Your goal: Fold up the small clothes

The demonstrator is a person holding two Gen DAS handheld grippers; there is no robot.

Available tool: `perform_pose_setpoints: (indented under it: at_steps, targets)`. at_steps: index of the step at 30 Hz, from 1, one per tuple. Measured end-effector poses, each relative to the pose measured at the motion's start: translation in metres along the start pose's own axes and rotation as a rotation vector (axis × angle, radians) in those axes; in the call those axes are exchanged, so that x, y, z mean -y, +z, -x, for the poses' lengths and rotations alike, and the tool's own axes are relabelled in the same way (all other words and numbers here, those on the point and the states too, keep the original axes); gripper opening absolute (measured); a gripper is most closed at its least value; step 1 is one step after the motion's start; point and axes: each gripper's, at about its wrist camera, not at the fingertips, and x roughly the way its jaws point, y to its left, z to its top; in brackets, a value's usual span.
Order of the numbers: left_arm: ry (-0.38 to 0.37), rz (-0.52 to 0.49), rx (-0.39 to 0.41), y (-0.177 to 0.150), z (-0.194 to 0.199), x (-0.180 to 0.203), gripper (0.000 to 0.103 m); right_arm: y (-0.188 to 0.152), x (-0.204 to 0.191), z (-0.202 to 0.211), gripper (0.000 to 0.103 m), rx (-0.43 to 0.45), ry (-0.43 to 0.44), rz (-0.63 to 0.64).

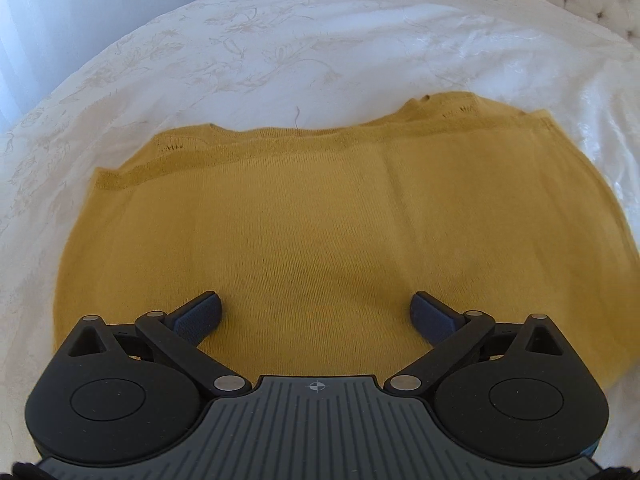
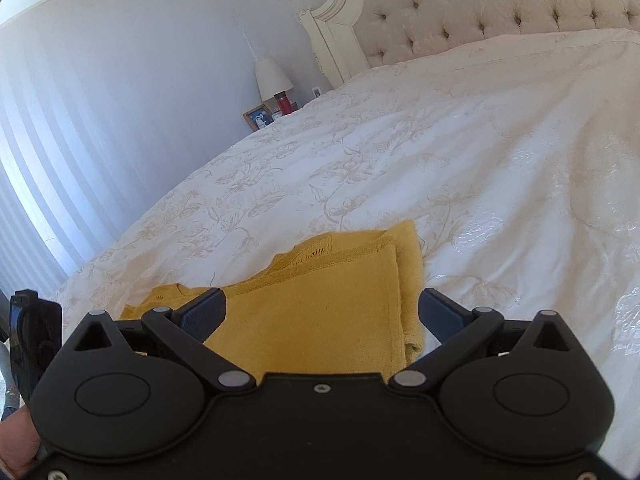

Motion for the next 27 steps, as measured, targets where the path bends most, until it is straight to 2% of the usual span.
perform_pose_setpoints:
  at_steps: [9,13,14,17,21,24,27]
  targets:
    - [-0.094,0.075,-0.046,-0.056,0.04,-0.016,0.102,0.002,0.006,0.007,0.102,0.006,0.043,-0.056]
    - [-0.111,0.047,-0.103,-0.076,0.049,-0.025,0.102,0.001,0.006,0.008,0.102,0.0,0.067,-0.069]
    - [-0.121,0.056,-0.097,-0.081,0.053,-0.029,0.102,0.001,0.005,0.008,0.102,-0.002,0.072,-0.069]
    - [-0.159,0.092,-0.049,-0.09,0.065,-0.046,0.102,-0.001,0.003,0.009,0.102,0.002,0.101,-0.065]
    - [-0.193,0.192,0.108,-0.088,0.089,-0.079,0.102,-0.004,-0.002,0.008,0.102,0.011,0.16,-0.061]
    - [-0.173,0.25,0.212,-0.073,0.097,-0.106,0.102,-0.007,-0.005,0.006,0.102,0.007,0.184,-0.058]
    - [-0.14,0.259,0.226,-0.051,0.088,-0.129,0.102,-0.011,-0.009,0.002,0.102,-0.007,0.202,-0.062]
